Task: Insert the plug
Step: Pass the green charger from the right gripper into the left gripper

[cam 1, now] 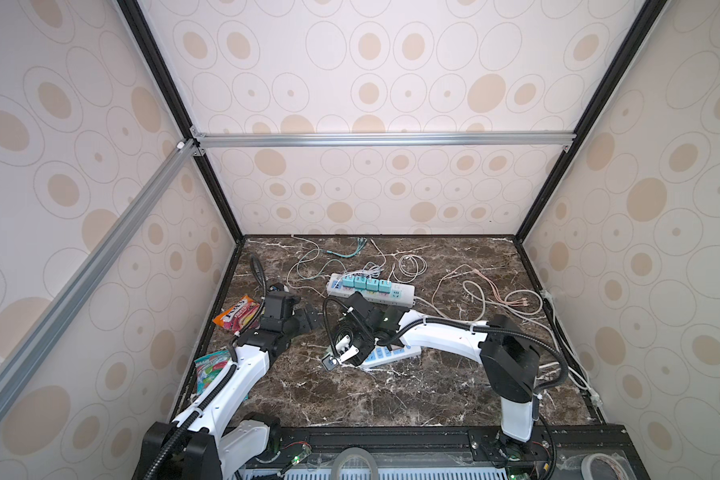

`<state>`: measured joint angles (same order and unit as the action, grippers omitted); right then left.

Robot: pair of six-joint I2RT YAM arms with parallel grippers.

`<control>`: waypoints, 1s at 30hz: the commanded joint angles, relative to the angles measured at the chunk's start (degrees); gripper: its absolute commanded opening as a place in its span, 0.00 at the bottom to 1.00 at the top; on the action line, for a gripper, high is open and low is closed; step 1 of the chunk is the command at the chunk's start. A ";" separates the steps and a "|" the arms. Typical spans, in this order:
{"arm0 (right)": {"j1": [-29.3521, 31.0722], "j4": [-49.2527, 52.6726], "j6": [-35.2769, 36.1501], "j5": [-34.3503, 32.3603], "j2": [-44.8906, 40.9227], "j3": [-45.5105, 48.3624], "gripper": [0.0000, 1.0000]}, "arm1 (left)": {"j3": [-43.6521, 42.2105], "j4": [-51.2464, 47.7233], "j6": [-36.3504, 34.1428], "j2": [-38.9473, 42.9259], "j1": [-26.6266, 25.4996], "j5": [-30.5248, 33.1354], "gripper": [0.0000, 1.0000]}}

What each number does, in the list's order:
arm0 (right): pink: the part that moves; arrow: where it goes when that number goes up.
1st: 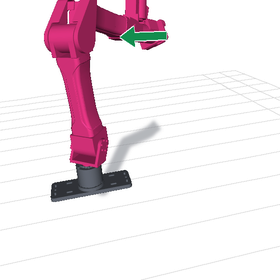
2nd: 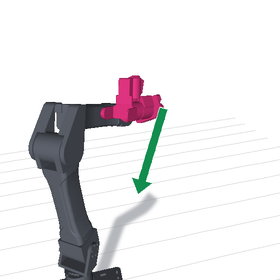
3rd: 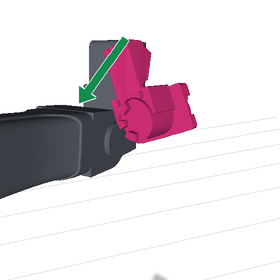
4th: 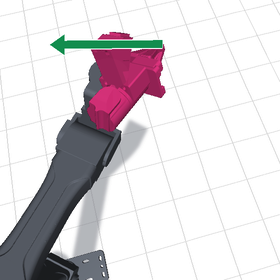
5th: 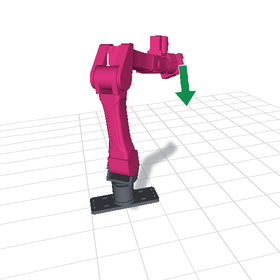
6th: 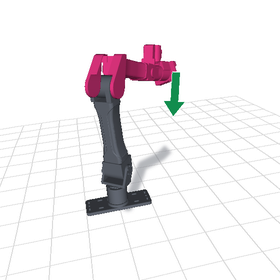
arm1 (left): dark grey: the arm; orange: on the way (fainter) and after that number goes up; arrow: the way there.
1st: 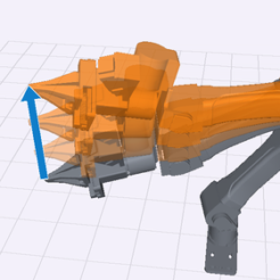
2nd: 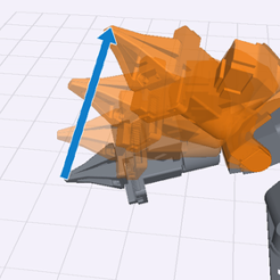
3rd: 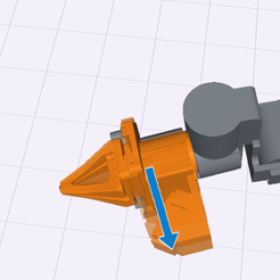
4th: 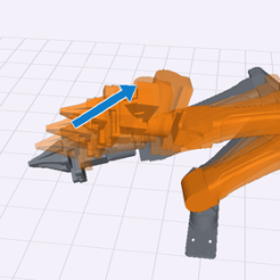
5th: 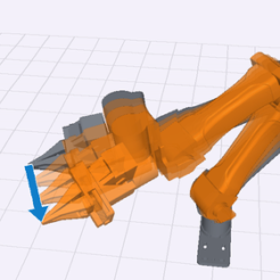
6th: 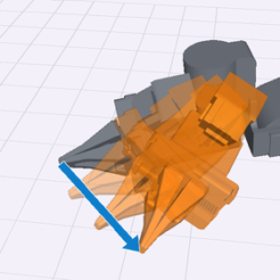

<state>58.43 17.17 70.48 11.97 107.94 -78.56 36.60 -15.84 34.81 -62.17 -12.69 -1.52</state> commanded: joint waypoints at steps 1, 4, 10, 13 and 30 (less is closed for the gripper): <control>-0.17 -11.65 -17.73 -1.37 -5.06 5.36 0.98 | -1.03 2.74 2.61 -1.24 -2.87 -3.66 0.98; -0.42 -20.66 -36.06 -9.15 -8.69 9.90 0.99 | -1.71 4.34 2.85 -3.68 -5.98 -5.68 0.98; -2.03 -25.96 -59.62 -19.62 -14.25 16.11 0.99 | -1.01 2.66 1.53 -9.28 -12.79 -5.51 0.98; -3.68 -23.13 -67.36 -22.30 -15.84 16.13 1.00 | -0.48 -0.83 0.03 -11.10 -16.54 -2.66 0.98; -5.52 -26.91 -66.09 -27.58 -19.10 19.11 1.00 | 2.13 -7.27 -6.21 -17.01 -25.62 -2.85 0.87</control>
<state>52.71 -8.21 4.67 -14.24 90.06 -60.45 36.93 -18.76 30.76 -78.15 -37.26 -7.29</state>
